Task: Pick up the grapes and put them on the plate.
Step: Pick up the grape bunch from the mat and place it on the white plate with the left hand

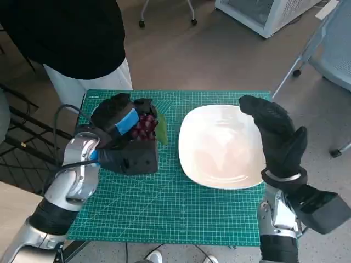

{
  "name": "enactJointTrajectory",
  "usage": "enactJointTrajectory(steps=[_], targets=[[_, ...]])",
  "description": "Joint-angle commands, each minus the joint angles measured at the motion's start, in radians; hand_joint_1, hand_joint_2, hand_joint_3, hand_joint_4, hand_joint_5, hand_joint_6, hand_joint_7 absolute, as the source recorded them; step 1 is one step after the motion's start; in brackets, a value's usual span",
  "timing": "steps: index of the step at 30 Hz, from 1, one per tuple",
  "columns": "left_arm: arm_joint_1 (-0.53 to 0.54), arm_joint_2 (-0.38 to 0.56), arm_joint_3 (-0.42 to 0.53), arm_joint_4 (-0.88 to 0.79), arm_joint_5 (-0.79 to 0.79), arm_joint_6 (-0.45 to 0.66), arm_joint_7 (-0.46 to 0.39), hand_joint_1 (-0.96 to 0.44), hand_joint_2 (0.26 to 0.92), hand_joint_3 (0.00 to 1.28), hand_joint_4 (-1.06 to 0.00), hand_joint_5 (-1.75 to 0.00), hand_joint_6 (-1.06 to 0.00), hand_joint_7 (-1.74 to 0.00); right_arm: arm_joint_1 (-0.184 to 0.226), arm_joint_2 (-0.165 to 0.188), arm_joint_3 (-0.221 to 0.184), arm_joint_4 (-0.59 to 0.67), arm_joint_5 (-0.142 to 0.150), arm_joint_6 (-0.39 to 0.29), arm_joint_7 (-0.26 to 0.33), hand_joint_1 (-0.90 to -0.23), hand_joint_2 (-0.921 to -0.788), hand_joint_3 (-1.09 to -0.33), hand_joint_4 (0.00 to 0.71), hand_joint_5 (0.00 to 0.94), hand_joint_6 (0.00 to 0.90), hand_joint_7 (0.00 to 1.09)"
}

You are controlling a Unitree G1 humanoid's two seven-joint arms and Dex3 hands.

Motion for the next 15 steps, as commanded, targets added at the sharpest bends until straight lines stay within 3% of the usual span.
enactJointTrajectory(steps=[1,5,15], targets=[[-0.052,-0.038,-0.021,-0.053,0.026,0.013,-0.032,0.00,0.912,0.10,-0.61,-1.38,-0.68,-0.98,0.009,-0.001,-0.004,0.006,0.011,0.012,0.010,-0.478,-0.921,-0.597,0.290,0.003,0.000,0.57],[-0.086,-0.073,-0.040,-0.074,0.046,0.023,-0.063,0.00,0.918,0.08,-0.64,-1.36,-0.68,-0.97,0.009,-0.005,-0.006,0.006,0.016,0.012,0.013,-0.480,-0.921,-0.596,0.291,0.003,0.000,0.57],[-0.202,-0.172,-0.094,-0.034,0.068,0.017,-0.103,0.01,0.919,0.12,-0.58,-1.42,-0.65,-1.00,0.018,-0.010,-0.011,-0.006,0.018,0.012,0.012,-0.477,-0.921,-0.593,0.293,0.003,0.002,0.57]])
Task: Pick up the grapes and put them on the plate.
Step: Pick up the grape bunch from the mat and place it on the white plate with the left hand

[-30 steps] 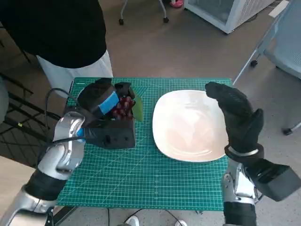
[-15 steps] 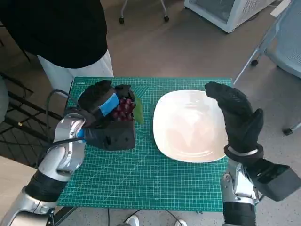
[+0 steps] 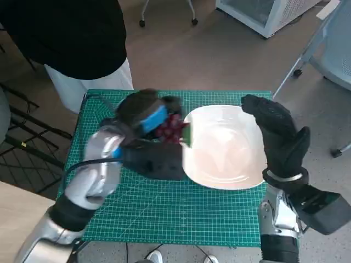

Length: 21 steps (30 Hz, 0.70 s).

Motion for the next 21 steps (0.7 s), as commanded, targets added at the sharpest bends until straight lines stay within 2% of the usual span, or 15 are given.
enactJointTrajectory(steps=[1,6,12,18,21], targets=[[-0.076,-0.048,-0.026,0.026,0.010,-0.008,-0.019,0.01,0.919,0.12,-0.58,-1.43,-0.66,-0.98,0.019,-0.005,-0.008,-0.004,0.007,0.012,0.003,-0.477,-0.921,-0.593,0.293,0.004,0.003,0.57],[-0.143,-0.102,-0.056,0.100,0.003,-0.032,-0.024,0.00,0.918,0.13,-0.57,-1.43,-0.65,-1.01,0.029,-0.005,-0.011,-0.013,0.009,0.011,0.002,-0.477,-0.921,-0.589,0.295,0.004,0.006,0.56],[-0.217,-0.166,-0.072,0.203,-0.018,-0.062,-0.027,0.00,0.898,0.12,-0.65,-1.34,-0.65,-1.02,0.045,-0.006,-0.016,-0.026,0.009,0.011,-0.002,-0.478,-0.921,-0.582,0.298,0.005,0.015,0.56],[-0.261,-0.208,-0.084,0.266,-0.033,-0.091,-0.036,0.00,0.916,0.19,-0.53,-1.36,-0.53,-1.26,0.061,-0.007,-0.026,-0.038,0.004,0.005,-0.009,-0.479,-0.921,-0.576,0.300,0.005,0.028,0.54],[-0.285,-0.228,-0.091,0.306,-0.038,-0.106,-0.034,0.00,0.918,0.21,-0.47,-1.47,-0.55,-1.19,0.068,-0.008,-0.032,-0.041,-0.002,0.000,-0.016,-0.477,-0.921,-0.571,0.300,0.004,0.046,0.51]])
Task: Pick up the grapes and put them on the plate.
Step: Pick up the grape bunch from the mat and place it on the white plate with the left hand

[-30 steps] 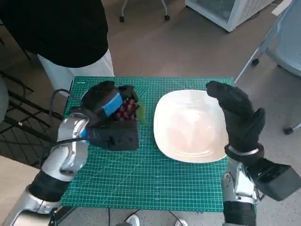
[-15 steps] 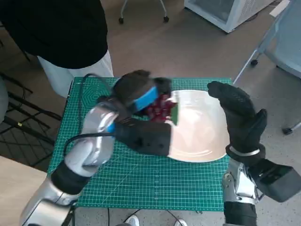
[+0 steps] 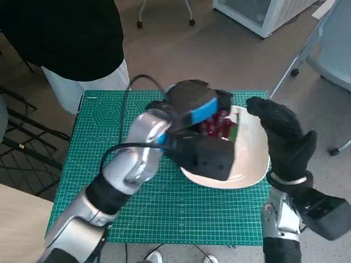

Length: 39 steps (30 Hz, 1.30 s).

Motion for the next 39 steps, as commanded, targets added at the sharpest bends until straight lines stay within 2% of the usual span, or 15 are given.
enactJointTrajectory(steps=[1,5,13,17,23,29,30,32,33,35,37,39], targets=[[-0.061,-0.030,-0.014,0.056,-0.012,-0.026,-0.002,0.00,0.918,0.22,-0.45,-1.52,-0.56,-1.14,0.034,-0.002,-0.011,-0.001,-0.004,-0.001,-0.016,-0.476,-0.921,-0.570,0.300,0.003,0.050,0.50],[-0.080,-0.046,-0.027,0.086,-0.007,-0.039,0.002,0.00,0.919,0.22,-0.43,-1.58,-0.57,-1.09,0.040,-0.004,-0.018,-0.003,-0.021,-0.013,-0.033,-0.469,-0.921,-0.566,0.300,0.002,0.073,0.46],[-0.084,-0.050,-0.044,0.100,0.000,-0.065,0.012,0.00,0.921,0.24,-0.47,-1.46,-0.47,-1.26,0.046,-0.004,-0.024,0.002,-0.047,-0.035,-0.067,-0.462,-0.921,-0.561,0.301,0.001,0.104,0.41],[-0.083,-0.051,-0.048,0.102,0.001,-0.069,0.012,0.00,0.921,0.25,-0.50,-1.46,-0.43,-1.28,0.048,-0.004,-0.022,0.002,-0.059,-0.041,-0.080,-0.464,-0.921,-0.560,0.302,0.001,0.114,0.39],[-0.082,-0.052,-0.049,0.106,0.000,-0.072,0.015,0.00,0.921,0.25,-0.51,-1.46,-0.41,-1.27,0.049,-0.006,-0.018,0.004,-0.060,-0.043,-0.088,-0.465,-0.921,-0.560,0.302,0.001,0.120,0.38],[-0.052,-0.071,-0.021,0.139,-0.062,-0.086,0.015,0.02,0.918,0.23,-0.50,-1.45,-0.46,-1.22,0.045,-0.005,-0.013,0.008,-0.056,-0.041,-0.089,-0.471,-0.921,-0.560,0.302,0.001,0.121,0.37],[-0.049,-0.074,-0.015,0.142,-0.075,-0.081,0.008,0.06,0.912,0.23,-0.50,-1.42,-0.44,-1.13,0.044,-0.005,-0.012,0.009,-0.055,-0.040,-0.088,-0.472,-0.921,-0.560,0.302,0.000,0.121,0.37],[-0.044,-0.081,-0.007,0.149,-0.099,-0.072,-0.005,0.19,0.903,0.22,-0.54,-1.38,-0.39,-0.75,0.045,-0.005,-0.011,0.009,-0.052,-0.038,-0.087,-0.474,-0.921,-0.560,0.302,0.000,0.122,0.37],[-0.042,-0.084,-0.003,0.154,-0.111,-0.069,-0.009,0.20,0.895,0.20,-0.55,-1.31,-0.37,-0.53,0.045,-0.005,-0.010,0.009,-0.050,-0.037,-0.085,-0.476,-0.921,-0.560,0.301,0.000,0.122,0.37],[-0.036,-0.088,0.000,0.168,-0.132,-0.076,-0.013,0.09,0.878,0.13,-0.51,-1.04,-0.34,-0.27,0.046,-0.004,-0.008,0.008,-0.045,-0.035,-0.082,-0.478,-0.921,-0.560,0.301,0.000,0.123,0.37],[-0.030,-0.089,0.002,0.182,-0.150,-0.093,-0.011,-0.07,0.858,0.07,-0.39,-0.62,-0.30,-0.13,0.046,-0.003,-0.007,0.007,-0.043,-0.035,-0.080,-0.480,-0.921,-0.560,0.301,0.000,0.123,0.36],[-0.023,-0.086,0.002,0.202,-0.165,-0.121,-0.001,-0.17,0.848,0.03,-0.24,-0.31,-0.27,-0.06,0.045,-0.004,-0.006,0.009,-0.042,-0.034,-0.078,-0.482,-0.921,-0.560,0.301,0.000,0.124,0.36]])
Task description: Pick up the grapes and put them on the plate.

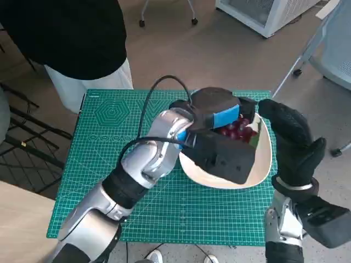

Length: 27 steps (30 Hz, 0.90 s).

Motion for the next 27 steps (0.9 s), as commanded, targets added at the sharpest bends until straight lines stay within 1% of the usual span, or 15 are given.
enactJointTrajectory(steps=[1,3,4,8,13,17,20,23,25,27], targets=[[0.028,-0.004,0.010,0.048,-0.042,-0.056,0.011,-0.22,0.845,0.02,-0.18,-0.21,-0.25,-0.04,0.019,-0.001,0.005,0.012,0.002,0.013,0.003,-0.482,-0.921,-0.560,0.301,0.000,0.124,0.36],[0.030,-0.001,0.011,0.080,-0.053,-0.095,0.027,-0.29,0.842,0.01,-0.10,-0.10,-0.23,-0.02,0.018,-0.002,0.005,0.015,0.003,0.013,0.005,-0.482,-0.921,-0.561,0.300,0.000,0.124,0.36],[0.030,0.000,0.012,0.099,-0.058,-0.115,0.036,-0.31,0.842,0.01,-0.08,-0.07,-0.22,-0.01,0.017,-0.003,0.005,0.016,0.004,0.014,0.006,-0.483,-0.921,-0.561,0.300,0.000,0.124,0.36],[0.027,0.009,0.019,0.173,-0.075,-0.203,0.071,-0.37,0.856,0.01,-0.05,-0.02,-0.21,-0.01,0.015,-0.003,0.006,0.016,0.006,0.016,0.008,-0.482,-0.921,-0.563,0.299,0.000,0.124,0.36],[0.036,0.029,0.052,0.271,-0.115,-0.331,0.112,-0.39,0.884,0.02,-0.06,-0.01,-0.23,-0.01,0.016,-0.002,0.009,0.016,0.007,0.019,0.009,-0.481,-0.921,-0.564,0.298,0.000,0.123,0.36],[0.061,0.046,0.100,0.341,-0.167,-0.424,0.154,-0.39,0.903,0.02,-0.08,-0.01,-0.25,-0.02,0.017,-0.001,0.010,0.016,0.008,0.019,0.008,-0.480,-0.921,-0.566,0.297,0.000,0.123,0.36],[0.100,0.054,0.152,0.383,-0.214,-0.500,0.213,-0.40,0.914,0.03,-0.09,-0.01,-0.27,-0.02,0.018,0.000,0.011,0.017,0.007,0.019,0.007,-0.480,-0.921,-0.566,0.298,0.001,0.124,0.36],[0.147,0.051,0.216,0.420,-0.277,-0.576,0.269,-0.42,0.919,0.07,-0.11,-0.02,-0.29,-0.03,0.016,0.000,0.011,0.020,0.006,0.021,0.004,-0.478,-0.921,-0.566,0.297,0.000,0.123,0.36],[0.172,0.046,0.261,0.444,-0.330,-0.618,0.280,-0.44,0.920,0.11,-0.13,-0.02,-0.30,-0.03,0.015,0.000,0.011,0.020,0.005,0.024,0.002,-0.474,-0.921,-0.568,0.297,0.000,0.124,0.36],[0.197,0.040,0.310,0.458,-0.390,-0.654,0.275,-0.44,0.921,0.14,-0.14,-0.02,-0.31,-0.03,0.014,0.002,0.013,0.018,0.002,0.027,-0.001,-0.471,-0.921,-0.569,0.297,0.000,0.124,0.36]])
